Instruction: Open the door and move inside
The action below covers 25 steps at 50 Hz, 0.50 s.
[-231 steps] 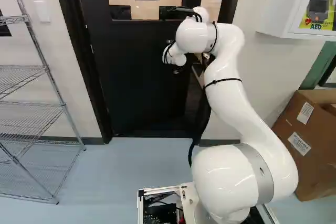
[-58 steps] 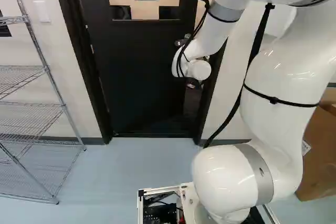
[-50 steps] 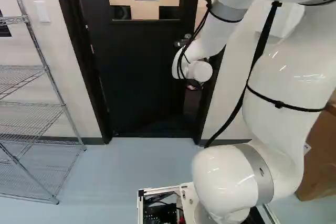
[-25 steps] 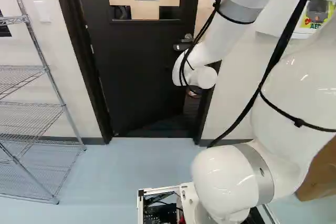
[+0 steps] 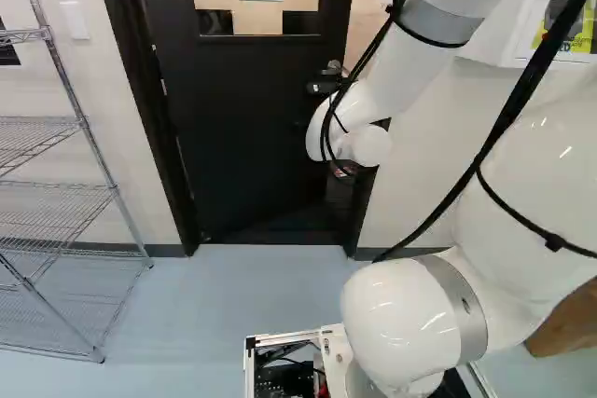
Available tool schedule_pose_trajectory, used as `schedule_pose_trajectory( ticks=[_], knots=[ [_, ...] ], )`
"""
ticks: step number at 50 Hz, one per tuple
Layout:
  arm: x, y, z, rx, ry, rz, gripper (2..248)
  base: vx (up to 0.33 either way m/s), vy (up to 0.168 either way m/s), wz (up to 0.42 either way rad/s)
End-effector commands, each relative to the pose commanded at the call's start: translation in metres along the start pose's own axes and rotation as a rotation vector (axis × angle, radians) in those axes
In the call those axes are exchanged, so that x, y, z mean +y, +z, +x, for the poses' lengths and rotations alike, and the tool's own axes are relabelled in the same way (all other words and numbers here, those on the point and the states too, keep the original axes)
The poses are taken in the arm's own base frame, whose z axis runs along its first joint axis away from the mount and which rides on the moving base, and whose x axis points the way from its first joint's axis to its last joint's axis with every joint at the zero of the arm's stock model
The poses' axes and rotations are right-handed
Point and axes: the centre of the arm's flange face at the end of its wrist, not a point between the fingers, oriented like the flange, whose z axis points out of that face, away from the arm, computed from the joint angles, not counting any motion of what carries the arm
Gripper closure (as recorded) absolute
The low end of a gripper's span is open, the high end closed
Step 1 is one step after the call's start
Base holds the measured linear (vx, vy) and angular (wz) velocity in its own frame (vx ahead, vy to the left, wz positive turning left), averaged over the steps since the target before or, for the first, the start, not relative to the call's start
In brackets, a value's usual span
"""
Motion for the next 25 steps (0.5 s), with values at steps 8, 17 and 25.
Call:
schedule_pose_trajectory(
  ticks=[8, 17, 25],
  knots=[
    [0.0, 0.0, 0.0, 0.0, 0.0, 0.0, 3, 0.0, 0.0, 0.0],
    [0.0, 0.0, 0.0, 0.0, 0.0, 0.0, 3, 0.0, 0.0, 0.0],
    [0.0, 0.0, 0.0, 0.0, 0.0, 0.0, 3, 0.0, 0.0, 0.0]
  ],
)
